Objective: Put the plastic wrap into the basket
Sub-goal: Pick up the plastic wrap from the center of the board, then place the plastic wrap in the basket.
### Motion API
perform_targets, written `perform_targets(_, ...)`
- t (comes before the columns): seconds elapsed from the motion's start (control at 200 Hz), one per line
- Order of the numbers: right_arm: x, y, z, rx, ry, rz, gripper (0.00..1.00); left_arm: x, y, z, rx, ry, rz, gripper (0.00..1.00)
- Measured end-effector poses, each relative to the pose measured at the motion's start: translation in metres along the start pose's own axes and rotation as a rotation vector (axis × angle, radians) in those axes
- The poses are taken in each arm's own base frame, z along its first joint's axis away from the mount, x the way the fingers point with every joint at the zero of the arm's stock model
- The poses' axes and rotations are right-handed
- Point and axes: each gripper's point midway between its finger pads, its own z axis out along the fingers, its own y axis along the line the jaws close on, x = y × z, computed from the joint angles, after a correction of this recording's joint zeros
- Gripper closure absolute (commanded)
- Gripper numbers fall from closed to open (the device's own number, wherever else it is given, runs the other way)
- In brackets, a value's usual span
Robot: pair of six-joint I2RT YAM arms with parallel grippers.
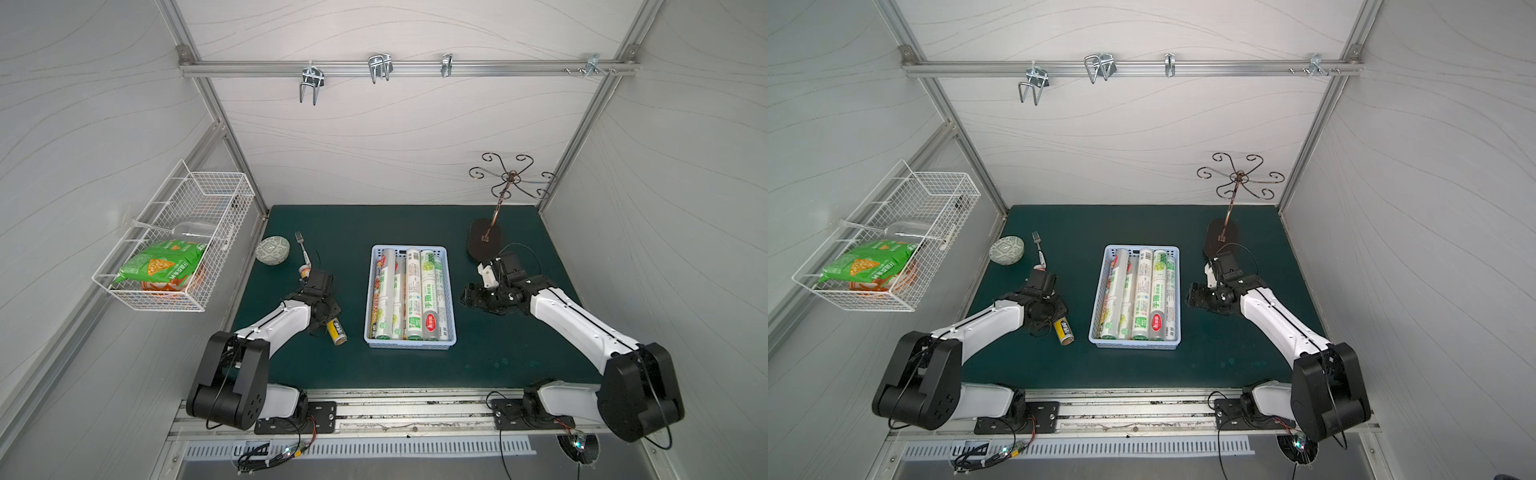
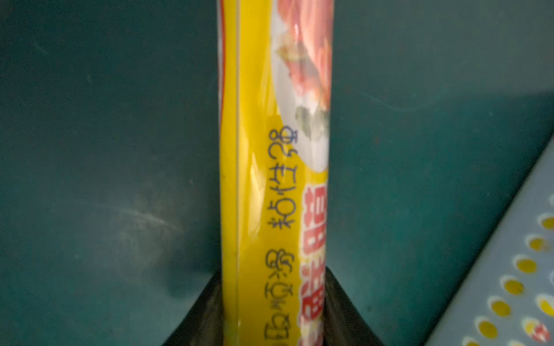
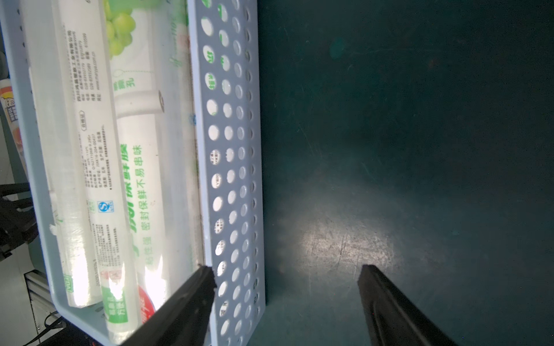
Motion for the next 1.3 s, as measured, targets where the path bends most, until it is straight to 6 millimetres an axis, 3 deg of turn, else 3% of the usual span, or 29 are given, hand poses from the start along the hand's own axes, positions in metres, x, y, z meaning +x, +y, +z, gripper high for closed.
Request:
perform_targets(0.335,-0.001,0.001,0.0,-0.008,-0.001,0.0,0.2,-0.012,-0.028,-0.07,0.133,-0.092,0.04,0.81)
perform_targets(0.745,-0.001,0.001,0.0,-0.007,-0.003,0.002,0.2,0.001,-0.1,-0.136,0.291,-0.121,0.226,0.82)
perform_targets(0.94,-0.001,0.001,0.0,-0.007,-0.003,0.003,0.2,0.024,-0.136,-0.138,0.301,-0.094,0.354,0.82)
perform_targets(1.296,-0.002,0.002,-0.001,-0.017,-0.005,0.004,0.2,0.087,-0.185,-0.106,0.247,-0.002,0.563,0.82)
